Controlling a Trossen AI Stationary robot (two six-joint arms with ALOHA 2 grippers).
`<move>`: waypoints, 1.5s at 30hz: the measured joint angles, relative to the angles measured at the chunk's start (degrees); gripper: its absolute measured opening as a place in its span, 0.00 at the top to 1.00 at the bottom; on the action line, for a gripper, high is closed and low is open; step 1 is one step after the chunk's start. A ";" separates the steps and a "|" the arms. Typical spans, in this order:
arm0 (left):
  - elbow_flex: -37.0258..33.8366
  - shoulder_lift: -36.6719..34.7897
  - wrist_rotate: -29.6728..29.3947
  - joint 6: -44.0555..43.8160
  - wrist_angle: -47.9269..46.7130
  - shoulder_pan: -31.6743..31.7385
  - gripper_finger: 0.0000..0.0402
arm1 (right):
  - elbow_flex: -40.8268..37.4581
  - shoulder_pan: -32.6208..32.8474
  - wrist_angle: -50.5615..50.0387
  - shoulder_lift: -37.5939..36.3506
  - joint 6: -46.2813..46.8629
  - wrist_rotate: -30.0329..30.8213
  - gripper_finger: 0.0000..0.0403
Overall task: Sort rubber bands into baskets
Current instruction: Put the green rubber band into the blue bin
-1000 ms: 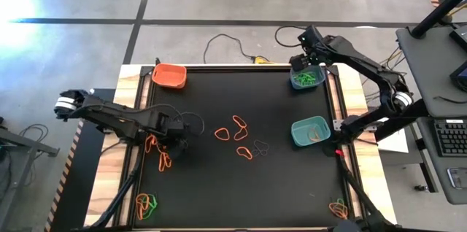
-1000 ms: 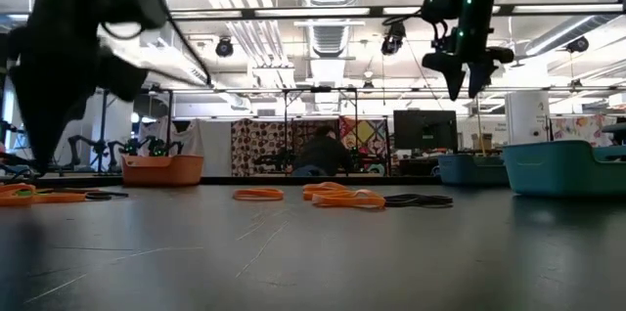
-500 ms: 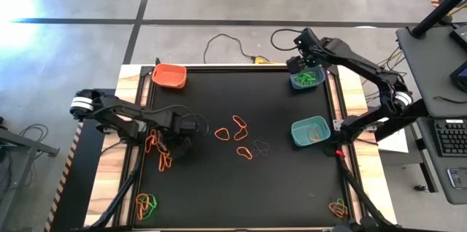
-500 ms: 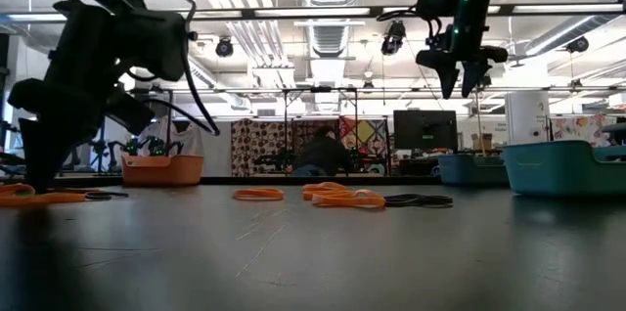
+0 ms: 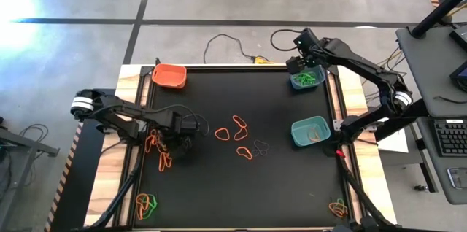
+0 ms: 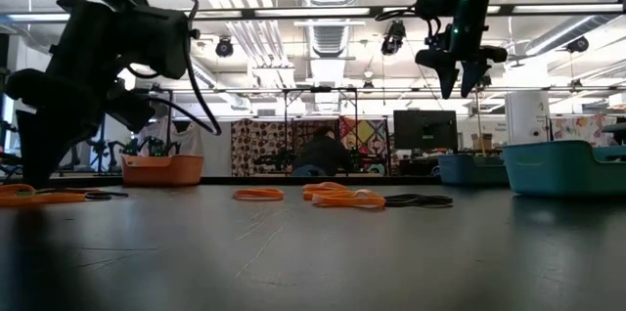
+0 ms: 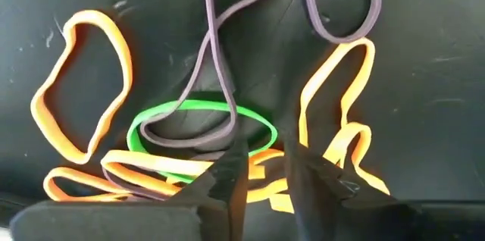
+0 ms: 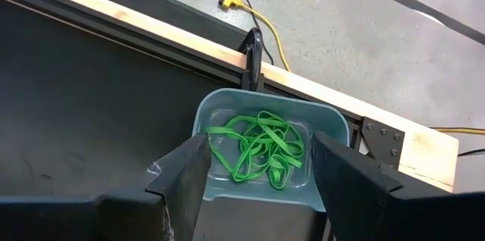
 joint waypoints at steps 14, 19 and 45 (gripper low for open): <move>-2.33 0.22 1.53 2.26 3.41 0.07 0.79 | 0.00 -0.02 0.18 0.00 -0.37 0.39 0.46; -3.25 0.32 2.57 1.01 4.90 0.04 0.86 | 0.00 -0.02 0.18 0.00 -0.28 0.39 0.46; 17.05 8.51 1.04 15.96 37.38 21.39 1.00 | -0.06 10.12 2.53 -0.24 -8.75 -6.37 0.46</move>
